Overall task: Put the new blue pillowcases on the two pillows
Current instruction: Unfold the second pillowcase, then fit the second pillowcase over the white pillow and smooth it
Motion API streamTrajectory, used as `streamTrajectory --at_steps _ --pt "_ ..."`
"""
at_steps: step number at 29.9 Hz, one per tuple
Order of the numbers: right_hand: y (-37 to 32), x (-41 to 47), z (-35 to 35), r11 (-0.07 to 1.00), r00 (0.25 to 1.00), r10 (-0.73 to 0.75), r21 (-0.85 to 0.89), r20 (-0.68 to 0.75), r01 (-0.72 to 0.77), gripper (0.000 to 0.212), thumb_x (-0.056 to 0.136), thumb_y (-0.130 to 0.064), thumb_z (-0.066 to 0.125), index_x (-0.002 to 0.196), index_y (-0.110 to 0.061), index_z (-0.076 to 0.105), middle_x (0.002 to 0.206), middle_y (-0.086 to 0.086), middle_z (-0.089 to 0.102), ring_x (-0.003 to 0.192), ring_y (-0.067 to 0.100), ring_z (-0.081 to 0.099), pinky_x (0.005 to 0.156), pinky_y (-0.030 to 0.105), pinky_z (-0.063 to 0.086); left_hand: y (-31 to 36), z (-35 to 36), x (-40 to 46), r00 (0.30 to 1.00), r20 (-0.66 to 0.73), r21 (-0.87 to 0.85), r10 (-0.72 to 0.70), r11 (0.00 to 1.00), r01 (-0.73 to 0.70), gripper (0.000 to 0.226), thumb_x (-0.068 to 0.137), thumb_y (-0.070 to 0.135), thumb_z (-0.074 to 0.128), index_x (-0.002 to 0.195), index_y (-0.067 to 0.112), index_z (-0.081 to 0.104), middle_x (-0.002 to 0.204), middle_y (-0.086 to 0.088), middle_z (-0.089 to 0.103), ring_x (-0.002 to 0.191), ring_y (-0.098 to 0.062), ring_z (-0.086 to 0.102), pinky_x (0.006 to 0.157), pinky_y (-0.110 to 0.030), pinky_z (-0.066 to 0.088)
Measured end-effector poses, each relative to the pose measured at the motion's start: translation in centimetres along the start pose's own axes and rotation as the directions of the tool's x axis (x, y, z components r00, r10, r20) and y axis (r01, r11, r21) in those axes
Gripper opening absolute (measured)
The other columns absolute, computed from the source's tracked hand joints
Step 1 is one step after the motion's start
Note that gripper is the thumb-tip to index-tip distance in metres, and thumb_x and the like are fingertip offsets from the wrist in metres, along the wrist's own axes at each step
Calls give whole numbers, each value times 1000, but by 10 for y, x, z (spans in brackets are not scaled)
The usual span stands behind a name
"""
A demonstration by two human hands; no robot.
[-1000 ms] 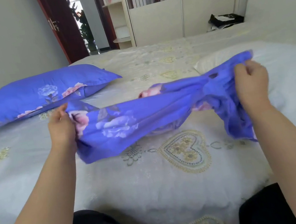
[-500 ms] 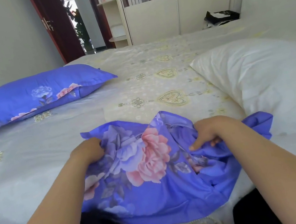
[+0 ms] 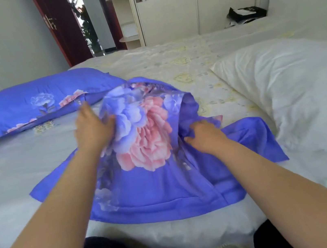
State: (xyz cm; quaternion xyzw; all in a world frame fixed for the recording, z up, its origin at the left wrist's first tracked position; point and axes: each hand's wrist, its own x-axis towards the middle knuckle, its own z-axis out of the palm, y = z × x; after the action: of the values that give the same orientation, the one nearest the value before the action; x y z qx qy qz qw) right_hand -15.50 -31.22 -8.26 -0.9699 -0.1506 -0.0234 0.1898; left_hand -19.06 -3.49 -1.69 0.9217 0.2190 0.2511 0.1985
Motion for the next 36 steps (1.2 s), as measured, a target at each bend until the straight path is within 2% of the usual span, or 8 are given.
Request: streamTrajectory --at_steps 3,7,14,18,22,27,32,36 --pt "-5 -9 0 988 961 -146 -25 233 155 25 88 -29 56 91 -8 68 104 14 67 95 31 60 78 34 47 26 44 -52 928 330 44 173 979 -198 66 85 65 41 128 16 48 129 -15 54 117 -34 52 97 -45 42" --pt "-8 -17 1 970 941 -241 81 239 228 26 85 -24 59 62 -23 47 92 10 65 79 25 54 69 31 40 48 70 -89 865 481 -26 142 989 -148 62 86 70 33 116 21 53 119 -4 61 105 -25 61 91 -38 46" --pt "-23 -16 26 877 903 -372 399 216 266 41 78 -27 45 118 -22 52 113 8 57 109 27 55 95 41 46 57 62 -81 851 509 -247 129 969 1 51 87 63 46 71 15 54 71 0 59 70 -18 56 62 -32 44" --pt "-25 -20 26 806 921 -309 580 237 121 37 95 -10 43 131 -15 40 132 4 54 124 16 51 101 26 39 47 56 -69 957 276 -295 87 956 -2 44 92 38 50 56 12 48 58 -11 54 63 -29 59 65 -38 50" --pt "-23 -23 24 909 907 -263 400 327 119 29 100 -32 38 124 -19 47 126 3 59 111 19 56 94 28 40 37 39 -52 932 240 -800 -270 490 348 37 91 30 46 59 17 59 56 -3 54 52 -20 50 54 -27 44" --pt "-32 -28 19 948 931 -217 292 295 128 45 96 -55 33 114 -22 57 121 -3 61 109 19 55 93 35 43 3 22 -30 762 310 -885 -568 119 449 16 81 25 46 70 21 57 77 -3 56 73 -21 52 70 -37 45" --pt "-30 -35 13 964 951 -240 159 195 211 44 95 -56 38 116 -20 54 110 2 63 102 23 58 82 36 47 -5 17 -33 734 145 -676 -663 476 563 45 83 1 40 126 9 49 130 -10 52 123 -23 48 100 -26 34" --pt "-13 -35 3 950 975 -205 257 81 179 37 93 -44 52 123 -23 54 120 -3 62 110 14 57 93 36 47 19 25 -55 873 -382 -554 -304 831 47 40 80 2 45 119 10 52 125 -13 48 115 -29 43 95 -29 28"
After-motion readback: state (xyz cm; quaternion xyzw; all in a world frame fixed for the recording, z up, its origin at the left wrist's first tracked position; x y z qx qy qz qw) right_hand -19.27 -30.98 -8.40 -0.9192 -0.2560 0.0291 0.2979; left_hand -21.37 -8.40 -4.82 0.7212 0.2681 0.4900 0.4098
